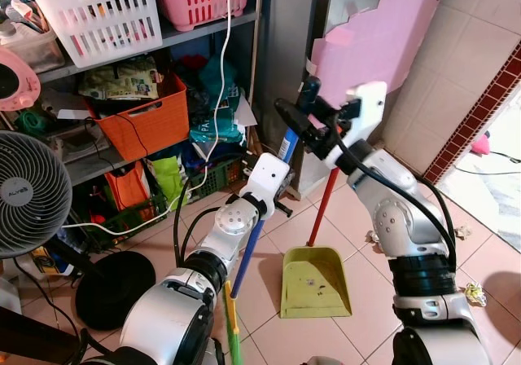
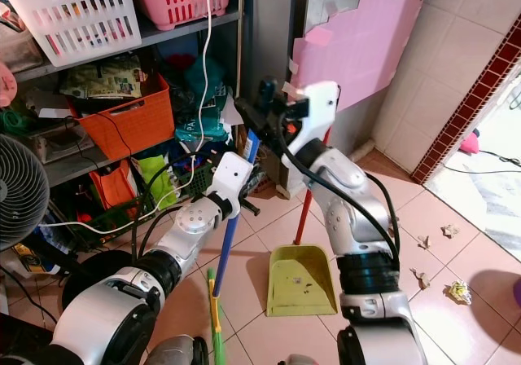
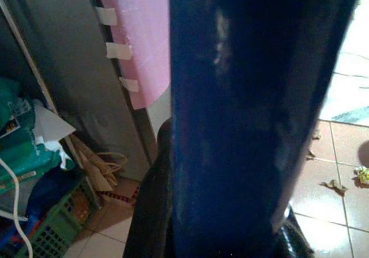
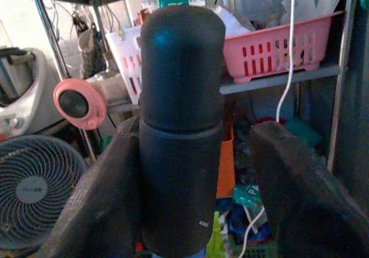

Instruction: Sweep floor

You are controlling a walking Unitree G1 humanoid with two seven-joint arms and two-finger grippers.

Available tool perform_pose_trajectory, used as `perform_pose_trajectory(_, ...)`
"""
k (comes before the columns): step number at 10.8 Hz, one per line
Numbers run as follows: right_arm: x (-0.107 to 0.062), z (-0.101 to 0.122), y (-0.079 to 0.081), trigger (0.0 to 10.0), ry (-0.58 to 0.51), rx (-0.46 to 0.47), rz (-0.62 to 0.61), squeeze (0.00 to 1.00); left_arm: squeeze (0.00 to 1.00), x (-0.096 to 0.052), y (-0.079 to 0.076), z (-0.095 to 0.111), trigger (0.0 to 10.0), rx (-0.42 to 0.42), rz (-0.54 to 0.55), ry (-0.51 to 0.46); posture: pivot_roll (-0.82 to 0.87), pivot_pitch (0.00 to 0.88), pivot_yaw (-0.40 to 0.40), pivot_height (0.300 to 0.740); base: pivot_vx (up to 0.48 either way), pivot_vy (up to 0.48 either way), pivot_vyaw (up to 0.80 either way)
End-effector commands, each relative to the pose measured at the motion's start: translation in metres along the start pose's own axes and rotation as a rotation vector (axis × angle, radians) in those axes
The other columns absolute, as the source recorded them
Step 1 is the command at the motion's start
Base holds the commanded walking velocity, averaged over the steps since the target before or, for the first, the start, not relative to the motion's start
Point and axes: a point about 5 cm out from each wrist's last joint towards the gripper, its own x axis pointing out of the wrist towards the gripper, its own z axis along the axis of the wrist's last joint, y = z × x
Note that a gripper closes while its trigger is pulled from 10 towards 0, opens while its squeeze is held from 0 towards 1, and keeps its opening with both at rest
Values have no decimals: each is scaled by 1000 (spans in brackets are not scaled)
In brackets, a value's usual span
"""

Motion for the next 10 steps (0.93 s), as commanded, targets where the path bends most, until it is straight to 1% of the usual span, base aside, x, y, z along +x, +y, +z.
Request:
perform_pose_trajectory(1,-1,5,-11,0,33,-28,-72,0,0,12,-17,21,0,13,-52,-72,-188,0,38,740,0,0,0)
perform_pose_trajectory(2,-1,6,-14,0,62,-59,-96,0,0,12,-17,21,0,16,-53,-71,-188,0,38,740,0,0,0)
perform_pose_trajectory(4,0,19,-17,0,84,-107,-111,0,0,12,-16,20,0,22,-50,-66,-190,0,37,740,0,0,0)
perform_pose_trajectory(5,-1,22,-15,0,82,-110,-103,0,0,12,-16,20,0,22,-49,-65,-191,0,38,740,0,0,0)
perform_pose_trajectory(6,-2,21,-16,10000,114,-122,-123,1000,0,12,-16,20,0,25,-47,-62,-191,0,38,740,0,0,0)
perform_pose_trajectory(7,-5,18,-16,10000,139,-127,-164,1000,0,12,-15,20,0,28,-44,-59,-191,0,39,740,0,0,0)
perform_pose_trajectory(8,-5,17,-13,10000,154,-120,-179,1000,0,12,-14,19,0,30,-39,-57,-193,0,40,740,0,0,0)
perform_pose_trajectory(9,-6,16,-10,10000,164,-94,-201,945,0,11,-13,19,0,31,-38,-56,-193,0,40,740,0,0,0)
perform_pose_trajectory(10,-6,17,-9,10000,166,-62,-234,184,0,11,-13,19,0,31,-37,-54,-198,0,41,740,0,0,0)
